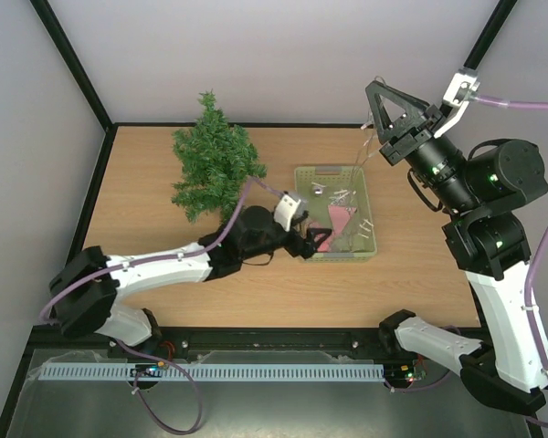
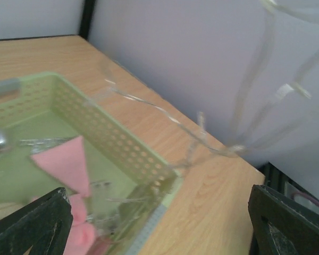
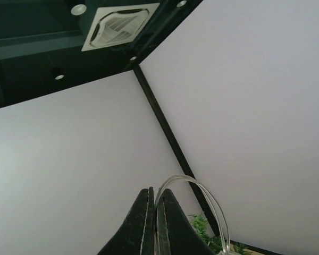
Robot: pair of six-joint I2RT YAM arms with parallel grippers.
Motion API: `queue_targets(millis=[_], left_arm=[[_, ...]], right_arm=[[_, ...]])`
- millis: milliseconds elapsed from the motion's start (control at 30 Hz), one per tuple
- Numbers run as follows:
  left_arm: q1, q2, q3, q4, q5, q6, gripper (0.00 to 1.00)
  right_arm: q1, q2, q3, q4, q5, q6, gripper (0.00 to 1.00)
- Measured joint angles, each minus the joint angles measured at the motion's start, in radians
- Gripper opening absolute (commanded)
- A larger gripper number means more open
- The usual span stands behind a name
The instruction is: Decorate the small christmas tree
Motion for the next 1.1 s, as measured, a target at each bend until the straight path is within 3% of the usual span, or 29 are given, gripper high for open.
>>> queue_targets(millis=[300, 567, 700, 767, 900, 1100], left_arm=[[-0.103, 0.237, 0.084, 0.092, 0.09, 0.056, 0.89], [-0.105, 0.385, 0.193, 0.109, 0.02, 0.103, 0.87], [-0.105, 0.467, 0.253, 0.112, 0.005, 0.127, 0.79], [-0.105, 0.515, 0.29, 0.107, -0.004, 0.139, 0.71], [-0.106, 0.569, 0.321, 0.105, -0.031, 0.152, 0.35], [-0.106, 0.543, 0.303, 0.121, -0.074, 0.169, 0.06]], right_arm=[[0.0, -0.013, -0.023, 0.002, 0.064, 0.007, 0.02], [0.0, -0.022, -0.034, 0.011, 0.077, 0.019, 0.02], [0.0, -0.023, -0.035, 0.015, 0.077, 0.021, 0.02], [0.0, -0.023, -0.035, 0.019, 0.077, 0.021, 0.02], [0.0, -0.024, -0.035, 0.021, 0.077, 0.021, 0.02], [0.0, -0.034, -0.047, 0.022, 0.083, 0.02, 0.02]])
